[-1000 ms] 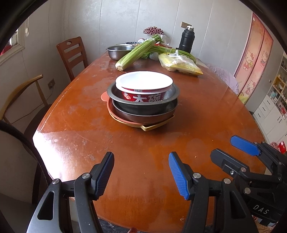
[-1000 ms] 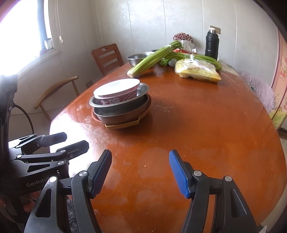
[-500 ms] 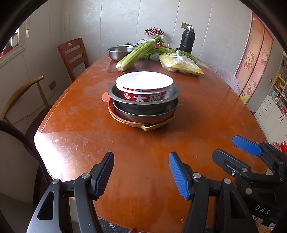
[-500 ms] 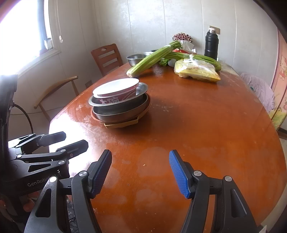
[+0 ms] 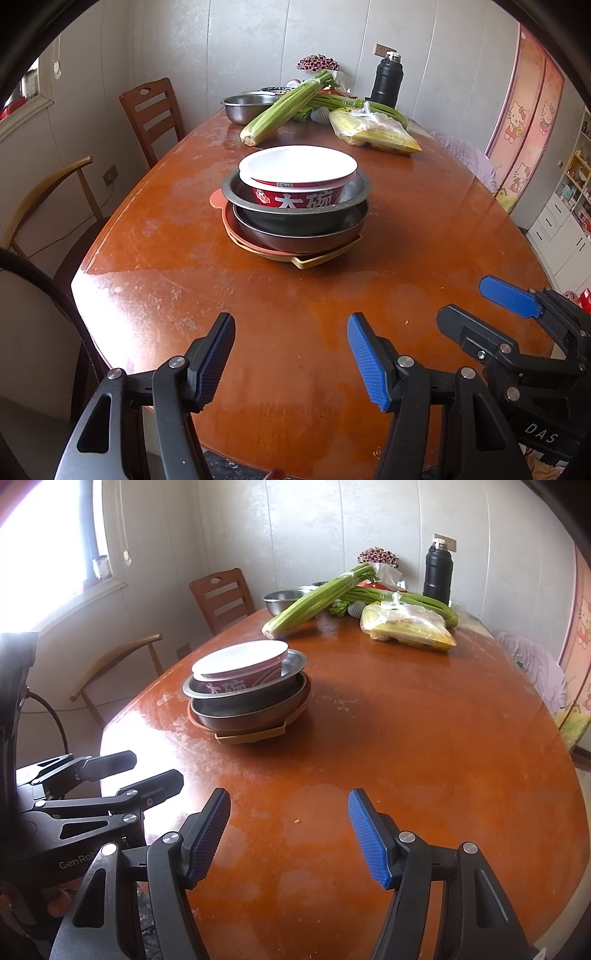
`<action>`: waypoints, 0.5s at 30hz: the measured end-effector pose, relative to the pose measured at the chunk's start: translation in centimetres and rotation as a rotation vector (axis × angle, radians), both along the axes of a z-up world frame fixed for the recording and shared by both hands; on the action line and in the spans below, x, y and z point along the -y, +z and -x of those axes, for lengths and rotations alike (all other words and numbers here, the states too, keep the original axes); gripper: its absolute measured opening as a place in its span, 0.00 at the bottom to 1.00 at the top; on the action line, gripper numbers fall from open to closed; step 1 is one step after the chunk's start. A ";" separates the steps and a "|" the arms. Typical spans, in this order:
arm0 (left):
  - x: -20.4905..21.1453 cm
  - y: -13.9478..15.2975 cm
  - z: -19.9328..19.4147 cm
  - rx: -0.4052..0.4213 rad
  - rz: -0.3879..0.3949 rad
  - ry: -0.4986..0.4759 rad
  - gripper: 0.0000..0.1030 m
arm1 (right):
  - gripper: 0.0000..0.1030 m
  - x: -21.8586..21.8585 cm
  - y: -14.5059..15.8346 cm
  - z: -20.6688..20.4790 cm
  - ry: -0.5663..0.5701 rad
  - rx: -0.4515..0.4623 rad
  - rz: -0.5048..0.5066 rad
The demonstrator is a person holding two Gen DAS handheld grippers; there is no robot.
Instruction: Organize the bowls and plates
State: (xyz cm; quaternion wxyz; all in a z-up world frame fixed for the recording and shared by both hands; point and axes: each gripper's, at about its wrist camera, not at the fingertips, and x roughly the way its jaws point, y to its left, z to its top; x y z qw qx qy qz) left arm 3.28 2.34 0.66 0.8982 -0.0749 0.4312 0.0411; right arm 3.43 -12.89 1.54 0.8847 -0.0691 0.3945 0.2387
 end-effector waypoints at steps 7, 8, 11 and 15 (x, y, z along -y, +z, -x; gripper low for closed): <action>-0.1 0.0 -0.1 -0.004 -0.003 0.008 0.61 | 0.66 -0.1 -0.2 -0.1 -0.007 -0.001 0.006; -0.1 -0.1 0.0 -0.005 -0.004 0.010 0.61 | 0.66 -0.1 -0.2 -0.1 -0.007 -0.001 0.006; -0.1 -0.1 0.0 -0.006 -0.005 0.013 0.61 | 0.66 -0.1 -0.2 -0.1 -0.006 -0.002 0.007; -0.1 -0.1 0.0 -0.007 -0.008 0.013 0.61 | 0.66 0.1 -0.2 -0.1 -0.013 0.000 0.006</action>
